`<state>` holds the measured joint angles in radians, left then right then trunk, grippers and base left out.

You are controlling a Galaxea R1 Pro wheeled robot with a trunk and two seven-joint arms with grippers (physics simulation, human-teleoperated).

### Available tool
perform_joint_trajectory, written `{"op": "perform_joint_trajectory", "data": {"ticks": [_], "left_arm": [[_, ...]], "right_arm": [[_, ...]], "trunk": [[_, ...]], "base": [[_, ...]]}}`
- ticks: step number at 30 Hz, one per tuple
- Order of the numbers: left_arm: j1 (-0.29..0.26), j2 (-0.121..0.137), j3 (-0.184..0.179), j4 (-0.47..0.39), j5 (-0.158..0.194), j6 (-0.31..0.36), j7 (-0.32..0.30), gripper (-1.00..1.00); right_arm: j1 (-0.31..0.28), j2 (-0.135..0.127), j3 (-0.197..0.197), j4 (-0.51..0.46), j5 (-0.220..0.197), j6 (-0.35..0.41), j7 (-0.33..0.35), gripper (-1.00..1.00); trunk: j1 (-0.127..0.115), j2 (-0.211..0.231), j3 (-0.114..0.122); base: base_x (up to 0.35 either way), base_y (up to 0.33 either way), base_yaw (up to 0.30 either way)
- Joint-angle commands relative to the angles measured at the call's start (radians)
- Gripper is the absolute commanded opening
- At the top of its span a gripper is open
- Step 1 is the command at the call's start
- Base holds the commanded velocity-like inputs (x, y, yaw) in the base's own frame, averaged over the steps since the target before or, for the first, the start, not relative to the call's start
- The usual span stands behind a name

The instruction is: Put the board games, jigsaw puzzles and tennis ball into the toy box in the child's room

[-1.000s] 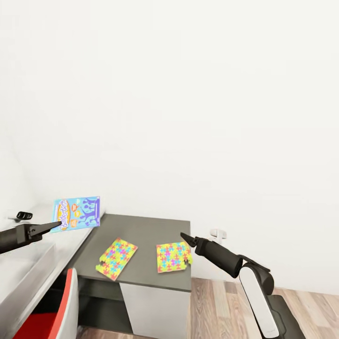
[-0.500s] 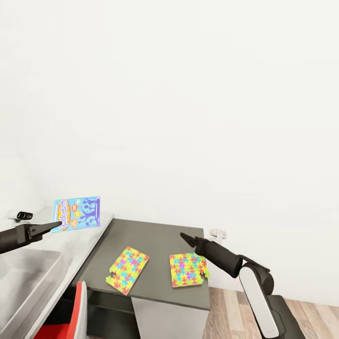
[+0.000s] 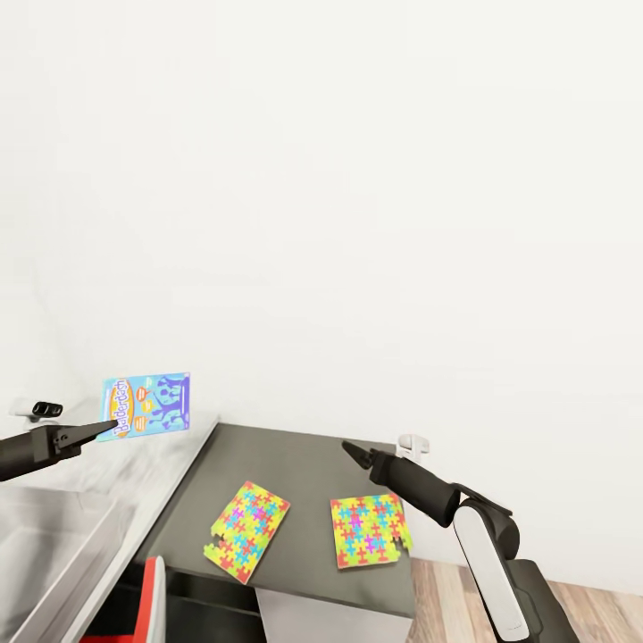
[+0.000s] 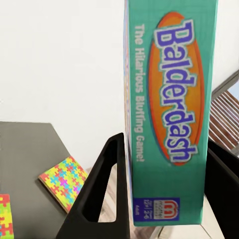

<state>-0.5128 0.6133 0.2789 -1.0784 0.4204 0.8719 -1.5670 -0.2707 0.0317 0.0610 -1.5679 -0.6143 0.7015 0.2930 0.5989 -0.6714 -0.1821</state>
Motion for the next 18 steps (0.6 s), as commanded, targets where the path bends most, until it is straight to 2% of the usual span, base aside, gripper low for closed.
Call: {"op": "perform_joint_trajectory", "data": {"ticks": [1, 11, 13, 15, 18], "left_arm": [[-0.001, 0.000, 0.000, 0.000, 0.000, 0.010, -0.004, -1.00], [-0.001, 0.002, -0.001, 0.003, -0.003, 0.010, -0.004, -1.00], [-0.002, 0.006, -0.002, 0.034, -0.007, 0.011, -0.004, -1.00], [-0.009, 0.012, 0.001, 0.089, -0.026, 0.010, -0.004, -1.00], [-0.016, 0.030, 0.006, 0.142, -0.079, -0.006, -0.004, -1.00]], "right_arm": [[-0.001, 0.001, -0.001, 0.000, 0.000, 0.005, 0.001, 1.00], [-0.001, 0.001, -0.003, 0.005, -0.002, 0.006, 0.005, 1.00], [-0.001, 0.001, -0.003, 0.004, -0.002, 0.007, 0.006, 1.00], [-0.001, 0.001, -0.003, 0.003, -0.001, 0.007, 0.006, 1.00], [-0.001, 0.001, -0.003, 0.003, -0.001, 0.007, 0.006, 1.00]], "trunk": [[0.000, -0.001, -0.002], [0.000, -0.001, -0.002], [0.000, -0.001, -0.002], [0.000, -0.001, -0.002], [0.000, -0.001, -0.002]], "base": [[0.086, 0.002, 0.000], [0.021, 0.000, 0.000], [0.001, 0.000, 0.000], [0.000, 0.000, 0.000], [0.000, 0.000, 0.000]]}}
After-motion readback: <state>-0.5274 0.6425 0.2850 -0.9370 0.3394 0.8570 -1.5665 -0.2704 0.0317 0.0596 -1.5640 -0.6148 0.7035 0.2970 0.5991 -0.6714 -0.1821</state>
